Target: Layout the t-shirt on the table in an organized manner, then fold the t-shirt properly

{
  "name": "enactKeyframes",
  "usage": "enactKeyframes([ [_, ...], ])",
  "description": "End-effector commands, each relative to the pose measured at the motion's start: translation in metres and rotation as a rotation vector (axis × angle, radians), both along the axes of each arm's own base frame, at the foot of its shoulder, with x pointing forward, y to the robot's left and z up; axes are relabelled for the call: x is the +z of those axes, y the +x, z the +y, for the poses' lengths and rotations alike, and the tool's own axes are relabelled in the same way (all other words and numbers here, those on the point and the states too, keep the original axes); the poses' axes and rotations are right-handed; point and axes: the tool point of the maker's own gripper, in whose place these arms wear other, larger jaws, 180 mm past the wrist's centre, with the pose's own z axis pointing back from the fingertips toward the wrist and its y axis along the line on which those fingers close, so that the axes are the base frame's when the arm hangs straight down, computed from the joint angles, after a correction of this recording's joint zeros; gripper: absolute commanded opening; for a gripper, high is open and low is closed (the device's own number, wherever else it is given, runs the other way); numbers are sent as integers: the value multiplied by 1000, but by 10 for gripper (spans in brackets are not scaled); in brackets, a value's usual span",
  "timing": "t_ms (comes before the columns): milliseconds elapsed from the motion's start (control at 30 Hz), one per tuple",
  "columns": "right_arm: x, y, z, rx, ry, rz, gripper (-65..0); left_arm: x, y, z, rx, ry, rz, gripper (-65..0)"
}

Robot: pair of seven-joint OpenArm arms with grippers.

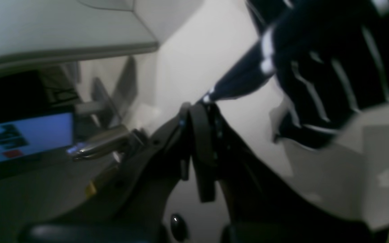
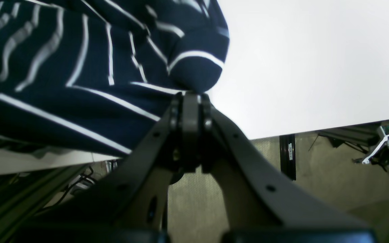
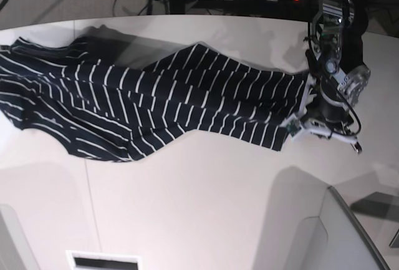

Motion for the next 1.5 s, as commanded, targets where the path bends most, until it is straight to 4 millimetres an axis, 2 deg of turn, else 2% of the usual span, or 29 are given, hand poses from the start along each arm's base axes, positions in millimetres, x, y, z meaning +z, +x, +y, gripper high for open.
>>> enactKeyframes([
  [0,18,14,-6,11,-40,-53,-647,21,11,7,16,28,-66,-650],
  [133,33,37,-5,-2,-35,-71,-647,48,36,9,25,30,-148,-650],
  [200,48,55,-7,2,-46,-102,-647,61,48,7,21,32,-186,-650],
  [300,65,89,8,69,-49,-133,-647,79,63,6,22,30,-237,-650],
  [467,107,137,22,126,-61,-229,-647,113,83,10,64,23,-326,-650],
  [633,142,160,20,127,-79,-327,-647,143,96,16,101,37,-393,-650],
  [733,153,167,20,122,-76,-360,-647,158,103,18,106,38,-427,-650],
  [867,163,168,11,114,-103,-377,-647,165,104,18,107,39,-445,-650],
  [967,163,163,4,108,-127,-357,-647,159,102,16,105,37,-432,-650],
  [1233,125,102,-38,-16,-149,-251,-647,107,74,13,91,35,-305,-650],
  [1300,117,86,-47,-39,-161,-228,-647,100,70,12,88,31,-287,-650],
  [1400,113,85,-46,-23,-168,-242,-647,101,71,12,88,30,-290,-650],
  [1467,114,95,-38,4,-159,-254,-647,107,75,12,89,30,-303,-650],
])
